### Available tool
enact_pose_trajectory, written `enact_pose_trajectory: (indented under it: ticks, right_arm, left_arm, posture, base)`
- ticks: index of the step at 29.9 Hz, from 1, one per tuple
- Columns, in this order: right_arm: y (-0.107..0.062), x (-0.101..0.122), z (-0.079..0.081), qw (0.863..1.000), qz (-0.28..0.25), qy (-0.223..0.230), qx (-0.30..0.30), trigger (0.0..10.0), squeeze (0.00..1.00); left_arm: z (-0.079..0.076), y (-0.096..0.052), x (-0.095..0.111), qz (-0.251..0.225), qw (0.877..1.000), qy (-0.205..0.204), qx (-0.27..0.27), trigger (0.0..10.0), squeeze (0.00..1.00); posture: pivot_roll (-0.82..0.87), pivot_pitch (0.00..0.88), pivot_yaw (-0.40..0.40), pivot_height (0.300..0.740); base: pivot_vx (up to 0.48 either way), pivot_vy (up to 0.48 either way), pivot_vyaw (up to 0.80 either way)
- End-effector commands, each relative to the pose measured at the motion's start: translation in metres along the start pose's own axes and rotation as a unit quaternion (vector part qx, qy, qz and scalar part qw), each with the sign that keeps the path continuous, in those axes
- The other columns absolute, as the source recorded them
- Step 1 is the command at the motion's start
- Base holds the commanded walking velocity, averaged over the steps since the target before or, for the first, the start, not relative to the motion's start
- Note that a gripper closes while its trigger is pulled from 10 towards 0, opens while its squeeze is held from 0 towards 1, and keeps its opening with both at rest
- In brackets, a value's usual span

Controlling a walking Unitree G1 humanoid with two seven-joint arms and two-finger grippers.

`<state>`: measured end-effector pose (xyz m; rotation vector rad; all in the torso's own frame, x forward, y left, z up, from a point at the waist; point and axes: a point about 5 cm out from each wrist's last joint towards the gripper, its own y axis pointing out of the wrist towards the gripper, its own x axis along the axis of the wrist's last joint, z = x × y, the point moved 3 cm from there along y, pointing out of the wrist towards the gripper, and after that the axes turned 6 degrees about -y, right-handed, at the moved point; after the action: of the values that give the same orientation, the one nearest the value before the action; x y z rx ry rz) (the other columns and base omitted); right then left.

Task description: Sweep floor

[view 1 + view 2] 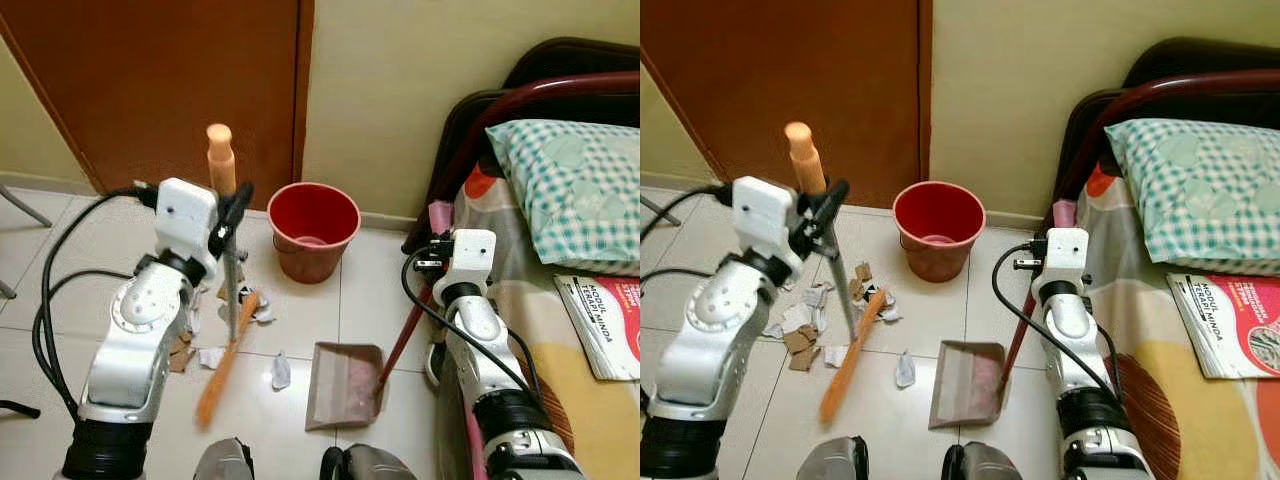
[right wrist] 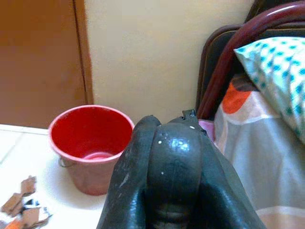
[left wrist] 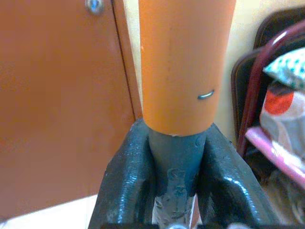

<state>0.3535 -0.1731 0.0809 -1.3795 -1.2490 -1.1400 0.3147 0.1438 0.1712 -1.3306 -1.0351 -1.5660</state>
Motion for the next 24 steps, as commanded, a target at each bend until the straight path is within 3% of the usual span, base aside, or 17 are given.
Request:
enact_pose_trajectory:
  ticks: [1, 6, 9, 10, 13, 17, 19, 24]
  right_arm:
    - [0.006, 0.007, -0.004, 1.0, -0.01, -0.015, -0.026, 10.0, 0.0]
    - [0.011, -0.004, -0.006, 0.997, 0.04, -0.012, -0.066, 10.0, 0.0]
    - [0.013, -0.006, -0.001, 0.997, 0.049, 0.01, -0.064, 10.0, 0.0]
    - [0.015, -0.005, 0.004, 0.997, 0.051, 0.013, -0.06, 10.0, 0.0]
    - [0.016, -0.006, 0.01, 0.997, 0.057, 0.017, -0.055, 10.0, 0.0]
    - [0.017, -0.007, 0.014, 0.996, 0.062, 0.019, -0.055, 10.0, 0.0]
    - [0.019, -0.007, 0.019, 0.996, 0.064, 0.02, -0.05, 10.0, 0.0]
    - [0.018, -0.008, 0.022, 0.997, 0.065, 0.02, -0.044, 10.0, 0.0]
  left_arm:
    - [-0.008, 0.0, 0.0, -0.012, 1.0, 0.015, -0.023, 10.0, 0.0]
    - [-0.022, 0.002, -0.02, 0.011, 0.998, -0.016, -0.063, 10.0, 0.0]
    - [-0.03, 0.004, -0.033, 0.031, 0.997, -0.018, -0.069, 10.0, 0.0]
    - [-0.04, 0.005, -0.039, 0.041, 0.994, -0.033, -0.091, 10.0, 0.0]
    - [-0.051, 0.006, -0.045, 0.051, 0.991, -0.062, -0.106, 10.0, 0.0]
    - [-0.061, 0.007, -0.046, 0.051, 0.987, -0.085, -0.124, 10.0, 0.0]
    - [-0.068, 0.012, -0.039, 0.036, 0.98, -0.148, -0.126, 10.0, 0.0]
    - [-0.066, 0.015, -0.028, 0.013, 0.97, -0.212, -0.116, 10.0, 0.0]
  posture:
    - [0.04, 0.104, -0.075, 0.74]
    - [0.04, 0.104, -0.075, 0.74]
    - [0.04, 0.106, -0.072, 0.74]
    - [0.04, 0.109, -0.072, 0.74]
    - [0.04, 0.11, -0.072, 0.74]
    - [0.04, 0.111, -0.07, 0.74]
    - [0.04, 0.111, -0.07, 0.74]
    - [0.05, 0.122, -0.068, 0.74]
  base:
    - [0.0, 0.0, 0.0]
    - [0.0, 0.0, 0.0]
    - [0.0, 0.0, 0.0]
    - [0.0, 0.0, 0.0]
    - [0.0, 0.0, 0.0]
    - [0.0, 0.0, 0.0]
    - [0.0, 0.0, 0.0]
    - [0.0, 0.0, 0.0]
